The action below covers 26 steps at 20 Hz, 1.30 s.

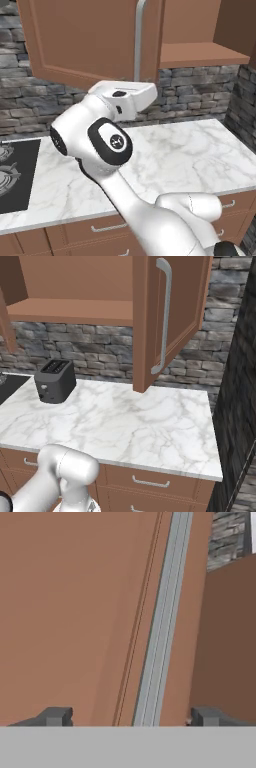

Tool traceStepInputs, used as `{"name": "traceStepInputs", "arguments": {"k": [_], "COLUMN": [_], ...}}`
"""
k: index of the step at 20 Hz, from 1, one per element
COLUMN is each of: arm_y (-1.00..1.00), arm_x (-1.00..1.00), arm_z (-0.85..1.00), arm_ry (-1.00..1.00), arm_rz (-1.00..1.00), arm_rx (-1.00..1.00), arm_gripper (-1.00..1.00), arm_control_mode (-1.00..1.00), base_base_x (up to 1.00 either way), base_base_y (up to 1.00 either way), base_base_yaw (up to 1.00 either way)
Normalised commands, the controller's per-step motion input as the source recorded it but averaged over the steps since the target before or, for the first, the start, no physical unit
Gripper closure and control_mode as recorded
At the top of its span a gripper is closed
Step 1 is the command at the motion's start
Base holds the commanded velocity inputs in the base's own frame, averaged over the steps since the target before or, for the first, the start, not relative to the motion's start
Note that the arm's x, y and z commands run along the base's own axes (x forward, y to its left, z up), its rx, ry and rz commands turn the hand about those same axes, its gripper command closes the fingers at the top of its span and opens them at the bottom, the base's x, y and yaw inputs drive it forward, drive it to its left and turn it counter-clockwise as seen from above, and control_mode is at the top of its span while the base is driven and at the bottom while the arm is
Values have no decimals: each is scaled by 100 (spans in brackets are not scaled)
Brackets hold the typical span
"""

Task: Open the cabinet. Pick the soap dispenser and place it next to the sink. Then close the cabinet.

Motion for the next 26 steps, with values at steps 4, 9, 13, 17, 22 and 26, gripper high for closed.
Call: {"name": "traceStepInputs", "arguments": {"k": [4,9,13,17,22,26], "arm_y": [-64,-67,-67,-59,-51,-40], "arm_x": [62,55,59,61,67,62], "arm_z": [0,0,0,0,1,2], "arm_ry": [0,0,1,5,9,6], "arm_rz": [6,10,12,11,11,13], "arm_rx": [2,6,10,8,7,5], "arm_gripper": [-100,-100,-100,-100,-100,-100], "arm_control_mode": [-100,-100,-100,-100,-100,-100], "base_base_x": [0,0,0,0,0,0], "base_base_y": [0,0,0,0,0,0], "base_base_yaw": [0,0,0,0,0,0]}}
